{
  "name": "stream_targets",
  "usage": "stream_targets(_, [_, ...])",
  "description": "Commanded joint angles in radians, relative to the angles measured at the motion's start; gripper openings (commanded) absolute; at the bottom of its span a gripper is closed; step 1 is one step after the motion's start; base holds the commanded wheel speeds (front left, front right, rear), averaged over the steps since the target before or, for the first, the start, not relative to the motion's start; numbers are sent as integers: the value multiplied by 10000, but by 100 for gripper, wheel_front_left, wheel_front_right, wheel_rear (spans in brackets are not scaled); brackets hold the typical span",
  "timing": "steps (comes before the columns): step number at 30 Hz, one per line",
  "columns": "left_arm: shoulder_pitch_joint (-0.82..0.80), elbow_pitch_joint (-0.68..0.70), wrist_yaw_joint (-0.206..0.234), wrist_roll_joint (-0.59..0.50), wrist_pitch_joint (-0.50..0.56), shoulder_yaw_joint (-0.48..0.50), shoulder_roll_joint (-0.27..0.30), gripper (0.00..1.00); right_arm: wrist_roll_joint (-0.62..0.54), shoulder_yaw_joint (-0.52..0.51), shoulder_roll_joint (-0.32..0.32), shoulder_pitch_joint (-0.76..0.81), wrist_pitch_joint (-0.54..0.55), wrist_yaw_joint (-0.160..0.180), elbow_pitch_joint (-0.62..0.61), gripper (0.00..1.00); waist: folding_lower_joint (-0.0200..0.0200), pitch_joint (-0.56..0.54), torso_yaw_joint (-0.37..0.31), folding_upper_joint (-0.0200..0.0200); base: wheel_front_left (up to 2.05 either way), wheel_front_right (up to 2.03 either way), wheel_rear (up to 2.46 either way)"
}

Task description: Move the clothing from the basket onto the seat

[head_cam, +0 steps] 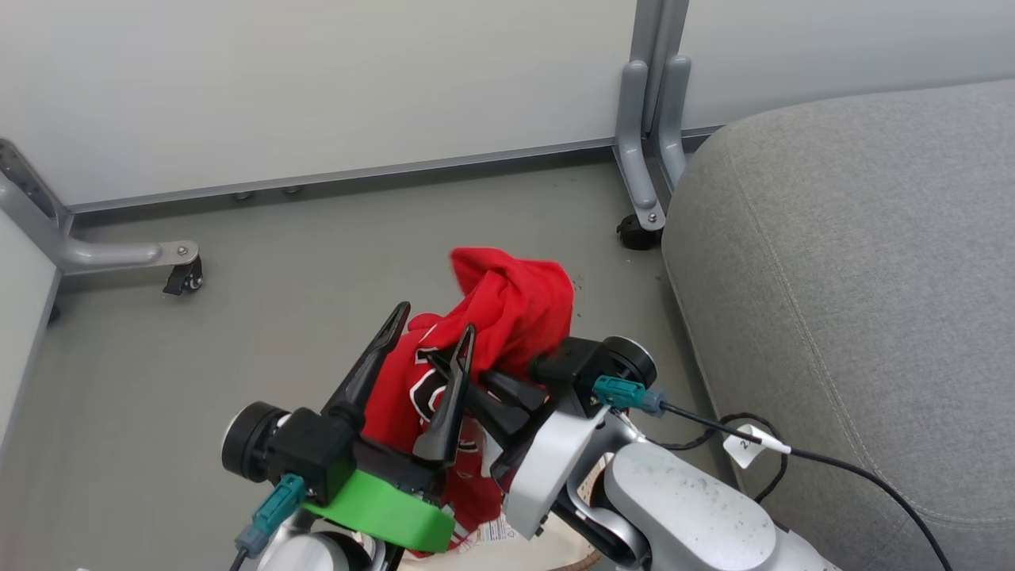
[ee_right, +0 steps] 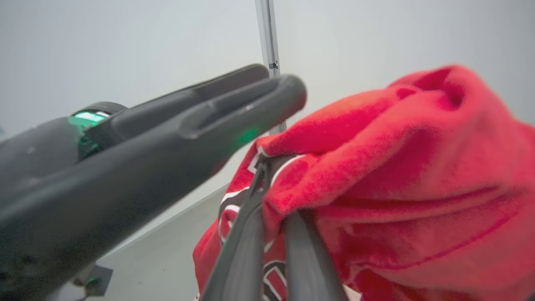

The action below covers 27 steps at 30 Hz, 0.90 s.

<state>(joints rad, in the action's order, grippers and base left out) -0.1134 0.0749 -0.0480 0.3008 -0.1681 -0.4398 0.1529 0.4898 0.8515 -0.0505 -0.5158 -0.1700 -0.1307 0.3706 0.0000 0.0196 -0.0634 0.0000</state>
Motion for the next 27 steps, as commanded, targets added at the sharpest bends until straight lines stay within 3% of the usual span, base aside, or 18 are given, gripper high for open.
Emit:
stream_targets(1, [156,38,0,-82,91,-30,176,100,1,-55,-2,-152,-119,-1,55,0,0,23,63,0,0,0,0])
stream_targets(11, [881,291,-149,-318,616,-481,820,100,-202,-462,-3,-396,-312,-1,670,0,0,95,388,0,0,0,0])
stream_targets(27, [1182,-136,-7,-334,657,-793,990,100,-231,-732,-5,-403,-511,-1,1180,0,0,170,382,0,0,0,0])
